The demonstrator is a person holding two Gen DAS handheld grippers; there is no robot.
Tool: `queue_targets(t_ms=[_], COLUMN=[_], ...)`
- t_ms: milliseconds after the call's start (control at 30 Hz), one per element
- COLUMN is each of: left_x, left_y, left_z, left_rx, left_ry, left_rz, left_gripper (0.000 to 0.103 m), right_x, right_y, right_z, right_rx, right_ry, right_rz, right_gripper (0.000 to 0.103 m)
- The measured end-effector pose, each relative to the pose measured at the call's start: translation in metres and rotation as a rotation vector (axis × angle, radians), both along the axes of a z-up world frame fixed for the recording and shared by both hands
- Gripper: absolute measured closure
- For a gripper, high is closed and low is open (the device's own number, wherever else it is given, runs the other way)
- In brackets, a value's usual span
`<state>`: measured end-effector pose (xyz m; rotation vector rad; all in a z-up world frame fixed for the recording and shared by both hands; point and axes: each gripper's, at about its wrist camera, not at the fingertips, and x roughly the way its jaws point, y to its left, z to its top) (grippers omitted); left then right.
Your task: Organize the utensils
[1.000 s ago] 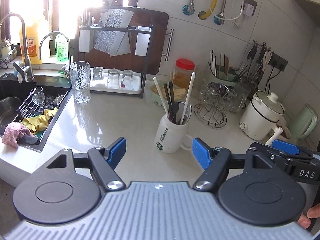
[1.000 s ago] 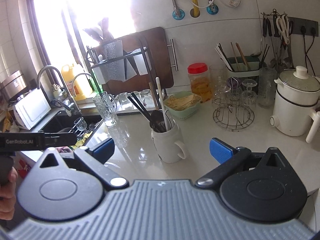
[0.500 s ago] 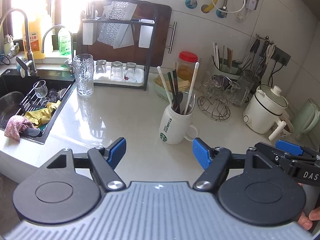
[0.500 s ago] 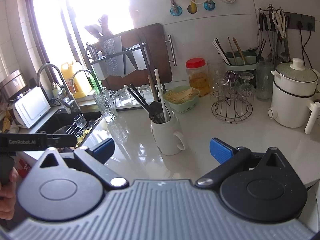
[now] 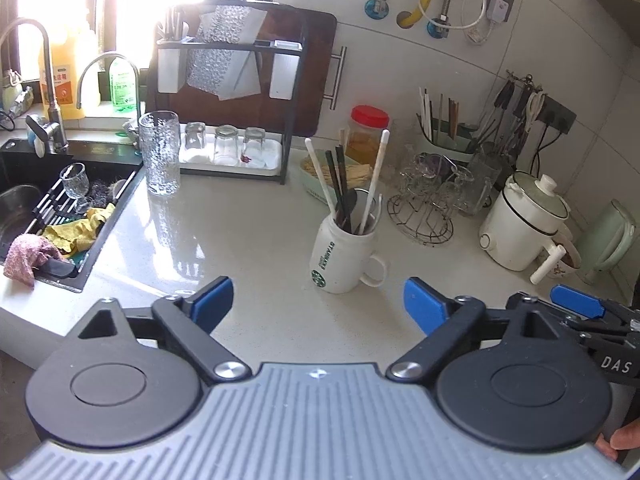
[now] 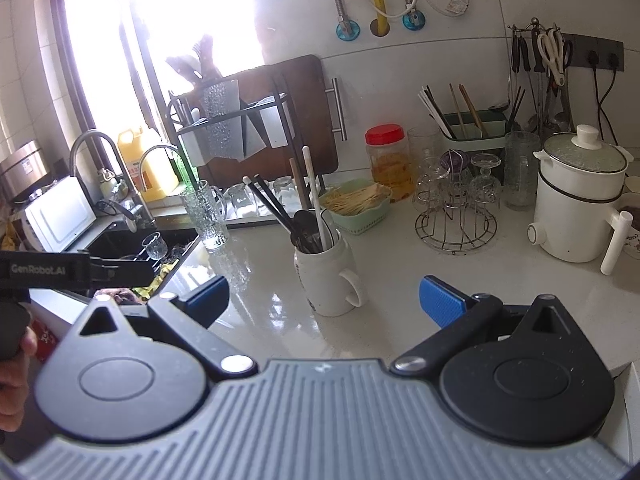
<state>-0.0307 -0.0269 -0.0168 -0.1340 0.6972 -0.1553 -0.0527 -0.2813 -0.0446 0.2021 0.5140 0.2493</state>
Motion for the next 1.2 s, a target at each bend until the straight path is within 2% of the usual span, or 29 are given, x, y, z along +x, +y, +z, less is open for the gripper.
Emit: queue_targets(t_ms=[267, 1200], left_x=[-0.005, -0.016], left_y=[0.002, -0.003], left_z=[-0.004, -0.003], left_rx=[0.048, 0.055], left_ry=[0.011, 0.004], left_rz=[0.018, 0.023], left_gripper=[0.003, 0.001], right_x=[-0.001, -0.009], right_y=[0.0, -0.004], right_z=[-0.001, -0.004], right_rx=[0.0, -0.013], right_ry=[-0.006, -0.022], right_rz=[-0.007, -0.026], right_gripper=[0.0, 0.0])
